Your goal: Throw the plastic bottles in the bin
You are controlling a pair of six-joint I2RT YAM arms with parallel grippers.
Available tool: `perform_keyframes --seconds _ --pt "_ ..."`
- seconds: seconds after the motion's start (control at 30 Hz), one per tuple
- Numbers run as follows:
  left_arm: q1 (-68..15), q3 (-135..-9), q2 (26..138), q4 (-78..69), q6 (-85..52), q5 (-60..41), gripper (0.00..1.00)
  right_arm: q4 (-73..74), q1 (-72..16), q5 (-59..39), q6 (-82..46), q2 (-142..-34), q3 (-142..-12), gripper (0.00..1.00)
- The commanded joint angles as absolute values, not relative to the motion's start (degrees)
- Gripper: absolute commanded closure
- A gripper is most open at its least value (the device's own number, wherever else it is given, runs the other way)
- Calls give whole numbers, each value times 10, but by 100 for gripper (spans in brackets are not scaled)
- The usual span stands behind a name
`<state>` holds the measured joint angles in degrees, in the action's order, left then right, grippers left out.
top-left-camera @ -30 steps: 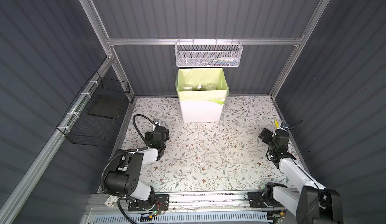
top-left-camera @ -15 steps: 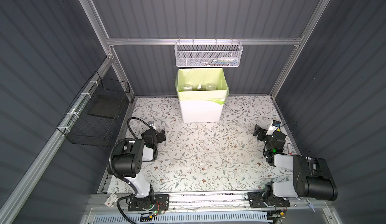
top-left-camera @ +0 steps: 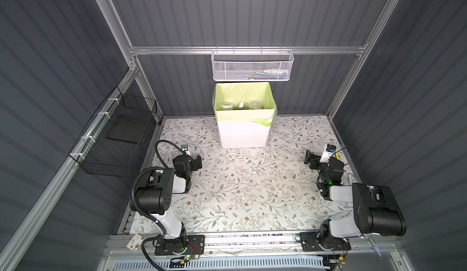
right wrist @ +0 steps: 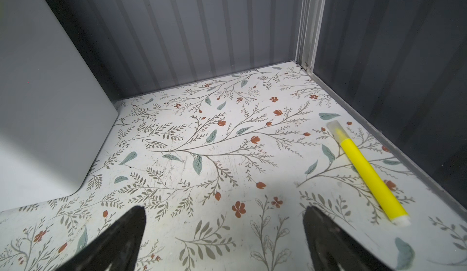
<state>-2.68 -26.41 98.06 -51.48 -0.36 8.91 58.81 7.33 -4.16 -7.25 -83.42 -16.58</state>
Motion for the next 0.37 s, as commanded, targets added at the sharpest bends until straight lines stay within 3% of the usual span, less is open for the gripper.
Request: perform_keyframes --seconds 0.0,0.33 --pt "-28 -272 983 -518 6 81 1 602 71 -42 -66 -837 -165 1" --pt "-28 -271 983 -518 7 77 1 598 70 -37 -65 -838 -168 1"
